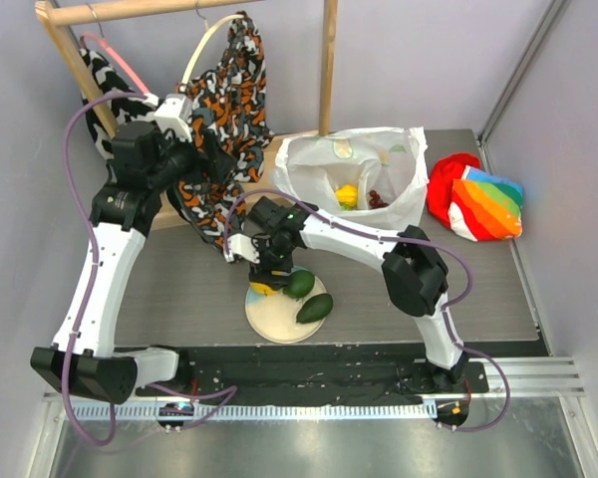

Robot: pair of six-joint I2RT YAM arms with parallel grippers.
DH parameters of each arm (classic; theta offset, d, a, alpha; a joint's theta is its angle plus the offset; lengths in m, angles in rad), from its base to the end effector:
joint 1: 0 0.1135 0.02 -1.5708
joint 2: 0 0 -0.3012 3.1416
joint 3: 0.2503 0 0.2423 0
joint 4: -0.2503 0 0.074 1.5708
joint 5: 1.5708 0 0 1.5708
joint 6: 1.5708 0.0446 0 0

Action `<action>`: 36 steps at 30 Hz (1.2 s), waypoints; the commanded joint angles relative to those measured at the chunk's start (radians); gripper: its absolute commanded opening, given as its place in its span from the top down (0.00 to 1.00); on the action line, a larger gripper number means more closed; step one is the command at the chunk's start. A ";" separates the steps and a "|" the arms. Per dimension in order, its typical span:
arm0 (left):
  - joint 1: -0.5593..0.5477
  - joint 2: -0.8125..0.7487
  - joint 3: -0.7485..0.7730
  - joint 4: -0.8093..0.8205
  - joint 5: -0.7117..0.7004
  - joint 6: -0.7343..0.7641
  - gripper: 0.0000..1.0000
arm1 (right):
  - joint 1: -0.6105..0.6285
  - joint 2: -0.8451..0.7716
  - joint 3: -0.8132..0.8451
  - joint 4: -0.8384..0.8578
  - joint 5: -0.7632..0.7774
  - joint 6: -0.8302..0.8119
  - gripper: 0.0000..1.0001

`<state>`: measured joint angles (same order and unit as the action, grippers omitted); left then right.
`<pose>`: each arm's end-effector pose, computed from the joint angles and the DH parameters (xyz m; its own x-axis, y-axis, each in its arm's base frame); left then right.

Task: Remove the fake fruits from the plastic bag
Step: Place the fake fruit on the plate, then adjust the plastic bag at the center of the board.

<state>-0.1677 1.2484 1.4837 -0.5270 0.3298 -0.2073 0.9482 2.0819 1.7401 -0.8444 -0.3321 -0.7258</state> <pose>0.2442 -0.0560 0.4789 -0.3729 -0.1344 -0.9181 0.3955 0.8721 -0.2883 0.2519 0.3758 0.2464 0.1528 -0.8632 -0.4812 -0.9866 -0.1618 -0.0230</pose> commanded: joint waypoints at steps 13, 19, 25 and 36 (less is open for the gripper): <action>0.001 0.072 0.023 0.055 0.132 -0.018 0.21 | -0.202 -0.474 -0.056 -0.079 -0.159 0.098 0.00; -0.105 0.167 0.065 0.056 0.123 0.005 0.21 | -0.429 -0.592 -0.083 -0.055 -0.182 0.140 0.01; -0.217 0.328 0.162 0.044 -0.026 0.042 0.19 | -0.540 -0.568 -0.171 0.138 -0.156 0.310 0.08; -0.245 0.476 0.271 0.019 -0.011 0.026 1.00 | -0.586 -0.575 -0.380 0.303 0.101 0.436 0.19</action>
<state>-0.4084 1.7596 1.7260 -0.5087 0.2764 -0.2089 0.3862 1.6066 1.4357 -0.6216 -0.3088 -0.3443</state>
